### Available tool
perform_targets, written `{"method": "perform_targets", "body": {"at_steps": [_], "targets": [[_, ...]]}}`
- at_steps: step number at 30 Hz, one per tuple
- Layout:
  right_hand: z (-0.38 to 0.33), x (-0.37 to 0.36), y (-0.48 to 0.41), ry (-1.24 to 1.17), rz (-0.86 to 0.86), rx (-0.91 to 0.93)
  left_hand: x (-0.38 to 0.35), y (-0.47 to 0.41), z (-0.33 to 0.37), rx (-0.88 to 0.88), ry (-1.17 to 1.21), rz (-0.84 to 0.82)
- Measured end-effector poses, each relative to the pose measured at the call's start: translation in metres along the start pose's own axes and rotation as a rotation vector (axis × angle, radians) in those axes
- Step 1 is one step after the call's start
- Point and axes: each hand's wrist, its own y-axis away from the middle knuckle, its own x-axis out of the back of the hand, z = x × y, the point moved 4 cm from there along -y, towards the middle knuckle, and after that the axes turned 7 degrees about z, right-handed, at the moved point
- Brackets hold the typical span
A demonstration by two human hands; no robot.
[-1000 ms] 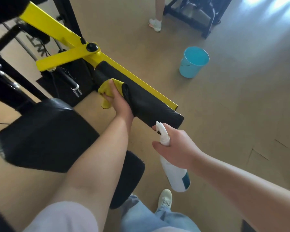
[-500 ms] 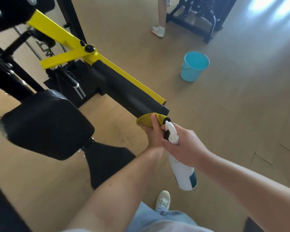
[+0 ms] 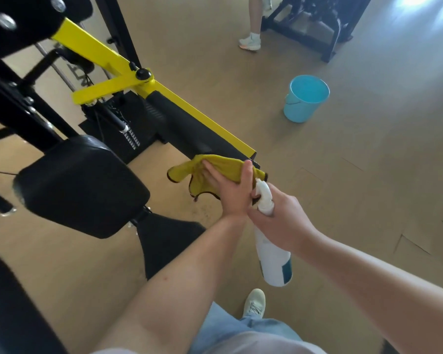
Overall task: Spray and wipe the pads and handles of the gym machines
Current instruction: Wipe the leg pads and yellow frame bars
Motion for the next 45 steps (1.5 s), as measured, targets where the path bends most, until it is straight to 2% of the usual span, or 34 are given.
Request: {"method": "perform_targets", "body": {"at_steps": [3,7,10,13,17,22,28,33,35,45], "targets": [[0.002,0.009,0.002,-0.037,0.034,-0.013,0.0,0.009,-0.004,-0.12,-0.114,-0.052],[-0.002,0.017,-0.004,0.049,0.006,0.013,0.007,-0.007,0.005,-0.219,-0.112,-0.023],[-0.011,0.014,-0.013,0.067,-0.004,0.02,0.017,-0.048,0.028,-0.081,-0.035,0.091],[-0.028,0.003,-0.023,0.07,-0.03,0.026,0.033,-0.098,0.057,0.036,-0.098,0.165],[-0.06,-0.018,-0.041,0.114,-0.074,0.072,0.049,-0.147,0.066,-0.012,-0.185,0.148],[-0.101,-0.043,-0.07,0.167,-0.099,0.123,0.072,-0.203,0.079,-0.014,-0.208,0.255],[-0.131,-0.058,-0.098,0.16,-0.078,0.147,0.093,-0.245,0.094,-0.054,-0.021,0.295],[-0.131,-0.06,-0.095,0.134,-0.037,0.125,0.097,-0.248,0.088,0.123,0.242,0.395],[-0.124,-0.06,-0.087,0.125,-0.034,0.112,0.096,-0.242,0.082,0.174,0.305,0.386],[-0.072,-0.038,-0.043,0.088,-0.065,0.084,0.053,-0.138,0.035,0.335,0.201,0.147]]}}
